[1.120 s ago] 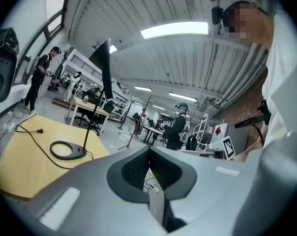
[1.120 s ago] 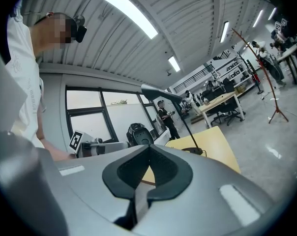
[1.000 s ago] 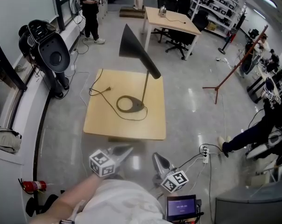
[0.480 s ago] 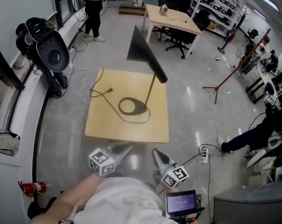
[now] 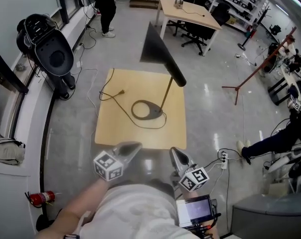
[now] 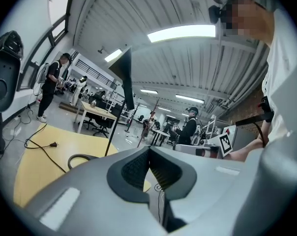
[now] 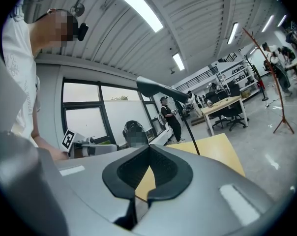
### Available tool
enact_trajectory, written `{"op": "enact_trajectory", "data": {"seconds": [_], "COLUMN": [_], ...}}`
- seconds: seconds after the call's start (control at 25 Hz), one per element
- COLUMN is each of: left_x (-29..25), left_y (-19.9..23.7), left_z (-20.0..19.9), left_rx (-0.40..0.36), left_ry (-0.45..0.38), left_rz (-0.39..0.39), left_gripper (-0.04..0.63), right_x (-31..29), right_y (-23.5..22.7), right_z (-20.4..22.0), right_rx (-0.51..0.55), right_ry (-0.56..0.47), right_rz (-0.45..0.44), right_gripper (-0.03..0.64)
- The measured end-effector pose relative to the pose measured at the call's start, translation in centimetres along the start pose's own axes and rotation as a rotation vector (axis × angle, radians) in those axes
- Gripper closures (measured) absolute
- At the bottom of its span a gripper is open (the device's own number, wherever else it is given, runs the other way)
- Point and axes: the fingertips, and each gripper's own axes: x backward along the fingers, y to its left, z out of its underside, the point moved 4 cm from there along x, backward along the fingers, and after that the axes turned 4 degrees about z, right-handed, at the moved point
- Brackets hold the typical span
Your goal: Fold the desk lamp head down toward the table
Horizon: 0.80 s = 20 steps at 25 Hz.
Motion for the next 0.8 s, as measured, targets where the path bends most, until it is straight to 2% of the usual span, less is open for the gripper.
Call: {"op": "enact_trajectory", "data": {"seconds": [0.32,0.8], "left_x": [-2.1,-8.5], "left_y": [1.8,4.6], "left_z": [-1.4,-5.9], "left_rx": [0.011,-0.031], "left_ry": [-0.007,-0.039], "left_rz": [-0.065,-0.178], "left_gripper": [0.594,0.594], "right_x": [-3.5,-8.4], "right_y": [-2.8,-10.0], "right_z": [-1.3,-6.0], "right_rx": [0.008,0.067], "right_ry": [0.021,0.029], "right_rz": [-0.063,-0.156], "right_gripper": [0.604,0.604]}}
